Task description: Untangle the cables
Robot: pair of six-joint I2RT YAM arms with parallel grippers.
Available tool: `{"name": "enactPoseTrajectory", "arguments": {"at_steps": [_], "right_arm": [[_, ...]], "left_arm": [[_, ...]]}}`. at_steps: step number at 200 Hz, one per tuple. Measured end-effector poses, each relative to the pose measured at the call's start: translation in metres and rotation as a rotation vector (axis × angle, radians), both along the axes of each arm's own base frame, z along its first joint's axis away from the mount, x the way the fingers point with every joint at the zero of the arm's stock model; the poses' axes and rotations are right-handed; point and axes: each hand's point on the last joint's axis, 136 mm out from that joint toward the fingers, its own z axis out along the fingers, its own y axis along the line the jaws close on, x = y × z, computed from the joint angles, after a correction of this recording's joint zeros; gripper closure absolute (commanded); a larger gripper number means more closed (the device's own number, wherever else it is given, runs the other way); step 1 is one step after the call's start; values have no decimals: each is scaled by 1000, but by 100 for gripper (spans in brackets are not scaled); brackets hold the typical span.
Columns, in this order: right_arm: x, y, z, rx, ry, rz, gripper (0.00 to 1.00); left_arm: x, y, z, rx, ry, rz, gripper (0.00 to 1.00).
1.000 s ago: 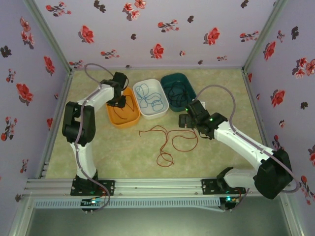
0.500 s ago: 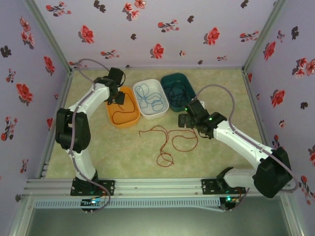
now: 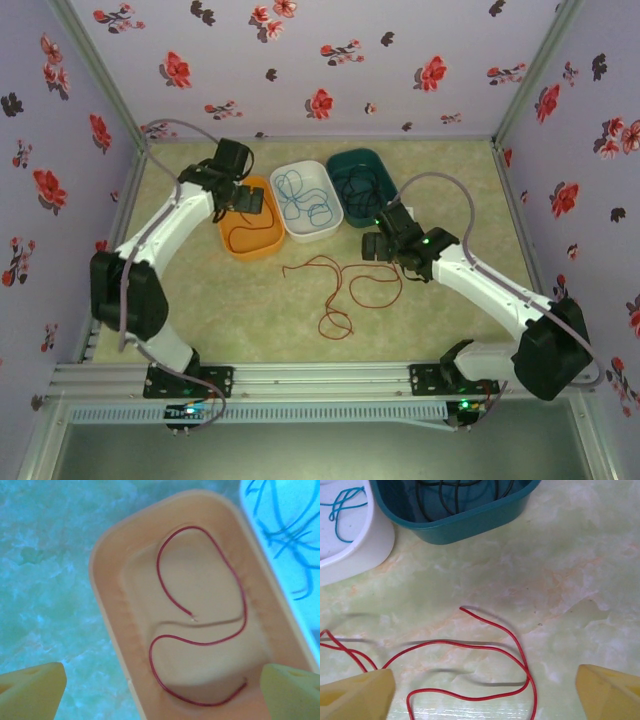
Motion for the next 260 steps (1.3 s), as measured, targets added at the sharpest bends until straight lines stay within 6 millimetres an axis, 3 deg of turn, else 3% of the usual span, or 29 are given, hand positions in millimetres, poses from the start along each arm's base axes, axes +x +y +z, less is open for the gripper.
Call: {"name": "enactPoseTrajectory", "arguments": {"at_steps": [33, 97, 140, 202, 234, 260], "right_arm": [[-3, 18, -7, 51, 21, 55, 25], [-21, 80, -46, 92, 113, 236, 35], [-23, 98, -76, 63, 191, 305, 49], [-11, 117, -88, 62, 204, 355, 65], [-11, 120, -99, 51, 224, 374, 90], [-11, 124, -97, 61, 223, 389, 98]], "left_arm": [[-28, -2, 28, -88, -112, 14, 0], [-67, 9, 46, -271, -270, 83, 0], [-70, 11, 61, -330, -353, 92, 0], [-68, 9, 59, -340, -360, 91, 0], [-68, 8, 59, -344, -362, 89, 0], [-67, 8, 59, -345, -364, 89, 0]]}}
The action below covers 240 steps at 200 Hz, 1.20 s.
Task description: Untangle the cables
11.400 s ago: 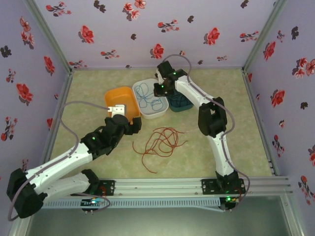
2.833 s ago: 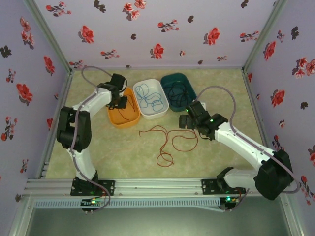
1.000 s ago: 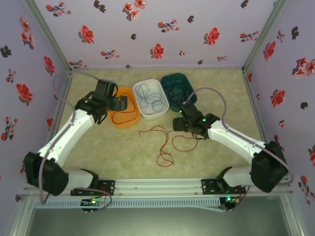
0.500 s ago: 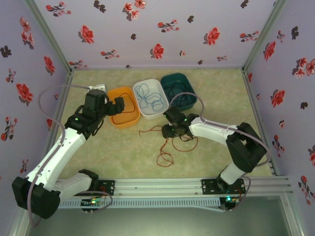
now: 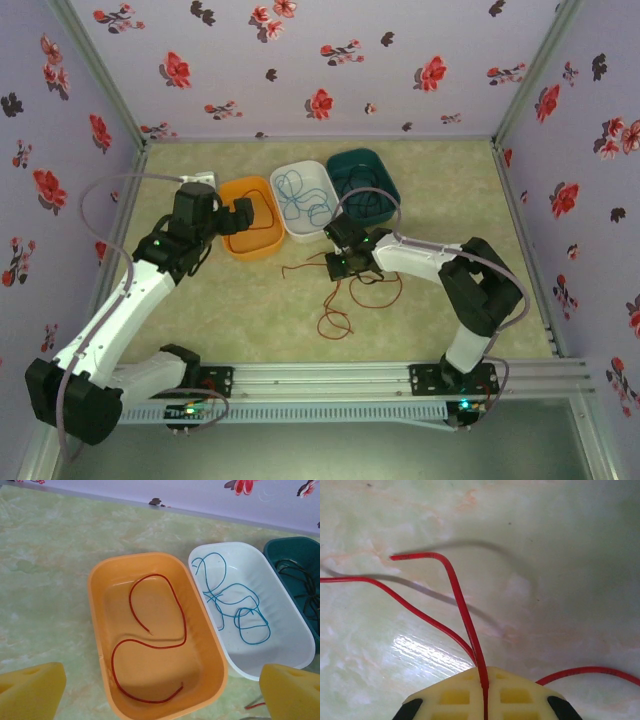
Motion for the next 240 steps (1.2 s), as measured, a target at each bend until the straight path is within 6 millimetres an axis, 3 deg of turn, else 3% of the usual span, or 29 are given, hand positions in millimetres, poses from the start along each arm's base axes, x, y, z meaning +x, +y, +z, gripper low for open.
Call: {"name": "enactPoseTrajectory", "arguments": {"at_steps": [35, 85, 113, 181, 240], "right_arm": [[0, 6, 20, 44, -37, 23, 100], [0, 9, 100, 187, -201, 44, 100], [0, 3, 132, 229, -285, 35, 100], [-2, -11, 179, 288, -399, 0, 100], [-8, -28, 222, 354, -470, -29, 100]], "left_arm": [[0, -1, -1, -1, 4, -4, 0], [-3, -11, -2, -33, 17, -53, 0], [-7, -22, -1, -71, 25, -112, 0], [-24, -58, 4, -163, 57, -313, 0], [-33, -74, 6, -171, 60, -405, 0]]}}
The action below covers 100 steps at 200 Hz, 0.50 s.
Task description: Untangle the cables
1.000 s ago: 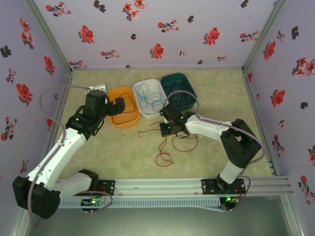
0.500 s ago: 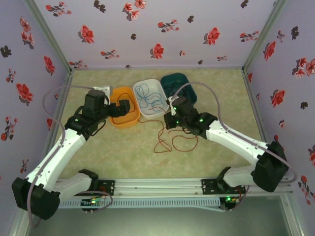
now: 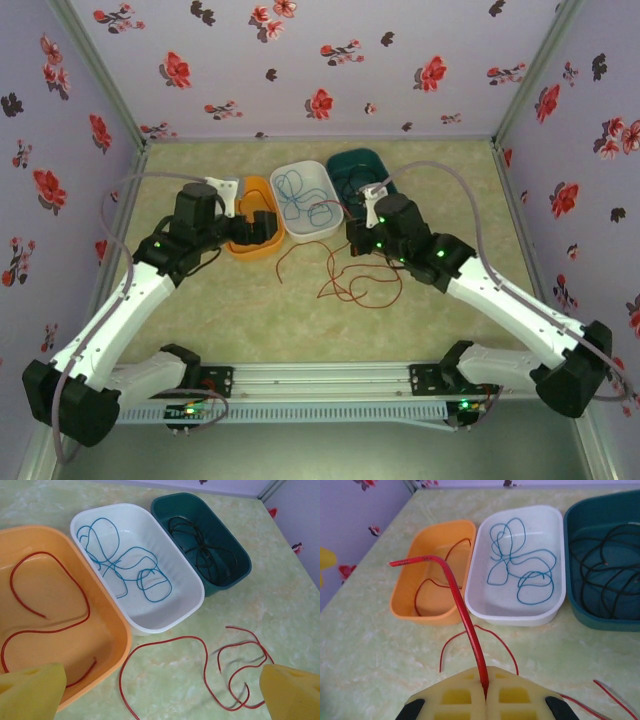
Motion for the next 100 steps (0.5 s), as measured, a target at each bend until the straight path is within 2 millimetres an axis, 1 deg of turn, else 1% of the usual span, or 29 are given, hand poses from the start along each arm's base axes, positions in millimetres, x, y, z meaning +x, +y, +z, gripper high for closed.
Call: {"name": "enactPoseTrajectory", "arguments": {"at_steps": [19, 27, 58, 100], "right_arm": [[1, -5, 10, 20, -17, -10, 100], [1, -10, 13, 25, -23, -22, 100], [4, -32, 37, 86, -60, -81, 100], [5, -48, 62, 139, -107, -117, 100]], "left_arm": [[-1, -2, 0, 0, -2, -13, 0], [-2, -4, 0, -1, -2, -21, 0], [-6, -12, 2, -2, -13, -64, 0], [-11, -21, 6, -12, -32, -112, 0]]}}
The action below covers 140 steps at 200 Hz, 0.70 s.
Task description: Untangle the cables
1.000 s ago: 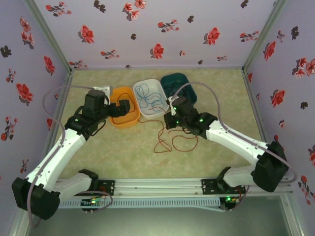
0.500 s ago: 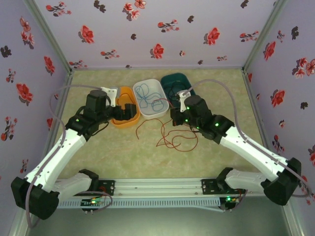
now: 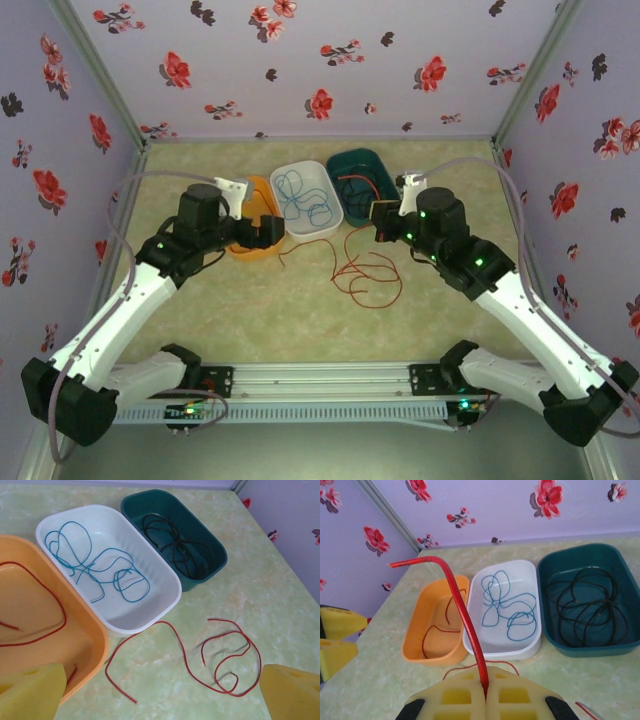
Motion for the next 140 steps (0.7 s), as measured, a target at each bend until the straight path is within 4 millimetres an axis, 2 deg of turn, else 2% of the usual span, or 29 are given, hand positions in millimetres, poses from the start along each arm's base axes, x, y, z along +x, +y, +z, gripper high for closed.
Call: {"name": "enactPoseTrajectory", "arguments": {"at_steps": [47, 93, 140], "right_arm": [[4, -13, 8, 14, -7, -58, 100], [12, -26, 2, 4, 10, -144, 100], [21, -39, -7, -15, 36, -218, 100]], "left_arm": [[-12, -23, 10, -27, -42, -112, 1], [-35, -56, 13, -24, -84, -266, 3], [-42, -80, 9, -24, -92, -343, 3]]}}
